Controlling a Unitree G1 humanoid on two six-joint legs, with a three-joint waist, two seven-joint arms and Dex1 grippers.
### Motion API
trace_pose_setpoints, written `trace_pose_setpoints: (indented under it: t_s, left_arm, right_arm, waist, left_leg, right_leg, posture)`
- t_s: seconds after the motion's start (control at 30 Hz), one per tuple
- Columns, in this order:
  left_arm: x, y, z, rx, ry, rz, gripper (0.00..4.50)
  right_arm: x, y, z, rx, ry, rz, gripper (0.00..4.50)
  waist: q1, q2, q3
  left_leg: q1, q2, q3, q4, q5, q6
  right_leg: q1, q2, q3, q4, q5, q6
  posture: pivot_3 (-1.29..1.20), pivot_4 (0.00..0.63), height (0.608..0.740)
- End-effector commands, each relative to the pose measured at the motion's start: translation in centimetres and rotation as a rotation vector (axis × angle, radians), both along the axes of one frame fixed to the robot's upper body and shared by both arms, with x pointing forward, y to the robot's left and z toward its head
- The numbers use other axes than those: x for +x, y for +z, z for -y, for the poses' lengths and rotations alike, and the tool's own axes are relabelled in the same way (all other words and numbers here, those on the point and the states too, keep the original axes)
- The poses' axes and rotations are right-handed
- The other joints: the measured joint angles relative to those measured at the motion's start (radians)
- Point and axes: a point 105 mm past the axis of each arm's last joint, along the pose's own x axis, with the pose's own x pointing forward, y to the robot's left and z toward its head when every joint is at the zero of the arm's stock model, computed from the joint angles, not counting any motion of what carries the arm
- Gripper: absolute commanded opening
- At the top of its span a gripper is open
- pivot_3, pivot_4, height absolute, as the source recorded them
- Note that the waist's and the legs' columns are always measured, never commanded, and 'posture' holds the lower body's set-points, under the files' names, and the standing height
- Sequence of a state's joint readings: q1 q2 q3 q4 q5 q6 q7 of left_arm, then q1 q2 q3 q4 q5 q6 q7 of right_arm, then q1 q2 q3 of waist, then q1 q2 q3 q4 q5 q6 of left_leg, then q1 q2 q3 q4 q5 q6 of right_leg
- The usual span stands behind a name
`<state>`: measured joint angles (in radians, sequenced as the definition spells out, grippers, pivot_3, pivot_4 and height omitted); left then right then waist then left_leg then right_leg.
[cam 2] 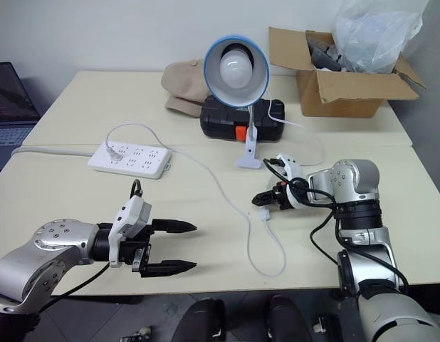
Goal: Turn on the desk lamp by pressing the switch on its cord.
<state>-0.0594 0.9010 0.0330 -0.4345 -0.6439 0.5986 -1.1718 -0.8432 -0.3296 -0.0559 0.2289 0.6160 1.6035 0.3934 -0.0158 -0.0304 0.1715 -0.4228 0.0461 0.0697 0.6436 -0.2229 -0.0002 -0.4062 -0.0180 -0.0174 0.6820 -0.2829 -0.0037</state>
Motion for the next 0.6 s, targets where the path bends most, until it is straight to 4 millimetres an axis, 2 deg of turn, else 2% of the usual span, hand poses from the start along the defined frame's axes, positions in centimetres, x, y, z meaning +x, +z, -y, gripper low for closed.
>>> trace_pose_setpoints:
  t_s: [0.03,0.07,0.1,0.27,0.47,0.6]
  left_arm:
    - [-0.3,0.7,0.2,0.007,-0.031,0.039,4.50]
    - [-0.3,0.7,0.1,0.008,-0.031,0.039,4.50]
    - [-0.4,0.6,0.1,0.010,-0.032,0.039,4.50]
    - [-0.4,0.7,-0.2,0.017,-0.025,0.037,4.50]
    - [-0.2,1.1,-1.1,0.036,-0.006,0.037,4.50]
    - [0.5,1.9,-2.7,0.060,0.049,0.051,4.50]
  right_arm:
    - [0.5,1.0,-0.1,0.025,-0.003,0.028,1.94]
    - [0.5,0.9,-0.1,0.027,-0.006,0.027,1.81]
    - [0.6,0.9,0.0,0.029,-0.010,0.026,1.39]
    - [0.6,0.9,0.2,0.064,-0.036,0.005,0.40]
    - [0.4,0.6,0.4,0.115,-0.065,-0.011,0.39]
    - [0.6,1.2,0.6,0.157,-0.091,0.068,0.39]
  waist:
    - [-0.001,0.000,0.000]
    - [-0.002,0.000,0.000]
    - [-0.003,0.000,0.000]
    - [-0.007,0.000,0.000]
    - [-0.009,0.000,0.000]
    - [-0.011,0.000,0.000]
  left_leg:
    - [0.000,0.000,0.000,0.000,0.000,0.000]
    - [0.000,0.000,0.000,0.000,0.000,0.000]
    - [0.000,0.000,0.000,0.000,0.000,0.000]
    - [0.000,0.000,0.000,0.000,0.000,0.000]
    - [0.000,0.000,0.000,0.000,0.000,0.000]
    - [0.000,0.000,0.000,-0.001,0.000,0.000]
  right_leg:
    - [0.000,0.000,0.000,0.000,0.000,0.000]
    - [0.000,0.000,0.000,0.000,0.000,0.000]
    - [0.000,0.000,0.000,0.000,0.000,0.000]
    - [0.000,0.000,0.000,0.000,0.000,0.000]
    - [0.000,0.000,0.000,0.000,0.000,0.000]
    - [0.000,0.000,0.000,0.000,0.000,0.000]
  posture:
    - [0.00,0.150,0.740]
    - [0.00,0.150,0.740]
    - [0.00,0.150,0.740]
    - [0.00,0.150,0.740]
    - [0.00,0.150,0.740]
    - [0.00,0.150,0.740]
